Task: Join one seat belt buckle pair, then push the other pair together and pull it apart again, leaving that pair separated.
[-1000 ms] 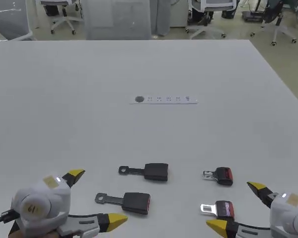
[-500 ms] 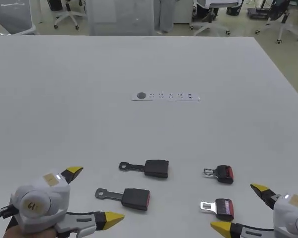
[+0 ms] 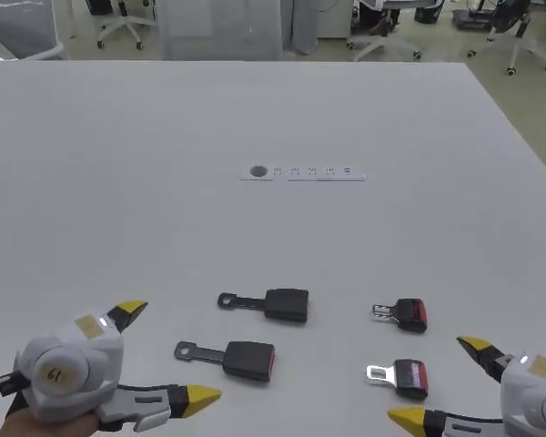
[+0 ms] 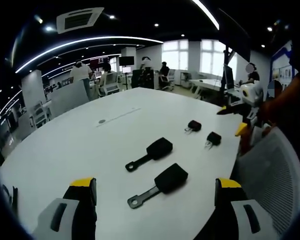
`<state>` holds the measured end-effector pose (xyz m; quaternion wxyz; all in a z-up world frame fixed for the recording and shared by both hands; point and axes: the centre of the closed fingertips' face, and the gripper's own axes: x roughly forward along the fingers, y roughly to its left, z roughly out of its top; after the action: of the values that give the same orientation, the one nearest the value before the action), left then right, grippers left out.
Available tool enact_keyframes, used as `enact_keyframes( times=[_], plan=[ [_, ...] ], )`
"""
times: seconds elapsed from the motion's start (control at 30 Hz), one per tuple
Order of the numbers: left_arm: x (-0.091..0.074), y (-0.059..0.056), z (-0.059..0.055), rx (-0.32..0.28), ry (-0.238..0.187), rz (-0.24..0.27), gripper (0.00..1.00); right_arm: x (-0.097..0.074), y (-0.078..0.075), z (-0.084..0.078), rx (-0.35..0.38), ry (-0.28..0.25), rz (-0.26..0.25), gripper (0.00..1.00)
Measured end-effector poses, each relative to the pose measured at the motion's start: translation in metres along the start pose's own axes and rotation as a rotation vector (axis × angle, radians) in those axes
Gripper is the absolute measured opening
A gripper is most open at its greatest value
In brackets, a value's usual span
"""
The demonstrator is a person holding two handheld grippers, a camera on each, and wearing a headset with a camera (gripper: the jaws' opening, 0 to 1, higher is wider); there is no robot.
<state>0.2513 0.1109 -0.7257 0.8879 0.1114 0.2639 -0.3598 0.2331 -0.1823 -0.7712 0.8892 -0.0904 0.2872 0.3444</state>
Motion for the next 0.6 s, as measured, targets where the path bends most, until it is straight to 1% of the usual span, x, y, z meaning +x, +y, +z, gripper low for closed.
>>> enact_keyframes(
  times=[0.4, 0.6],
  plan=[
    [-0.0014, 0.0014, -0.0012, 0.004, 0.001, 0.005, 1.00, 0.0008, -0.0014, 0.0011, -0.010, 0.000, 0.003, 0.96],
    [-0.0009, -0.0003, -0.0027, 0.010, 0.005, 0.002, 1.00, 0.0004, -0.0011, -0.0003, -0.016, 0.005, 0.005, 0.96]
  ],
)
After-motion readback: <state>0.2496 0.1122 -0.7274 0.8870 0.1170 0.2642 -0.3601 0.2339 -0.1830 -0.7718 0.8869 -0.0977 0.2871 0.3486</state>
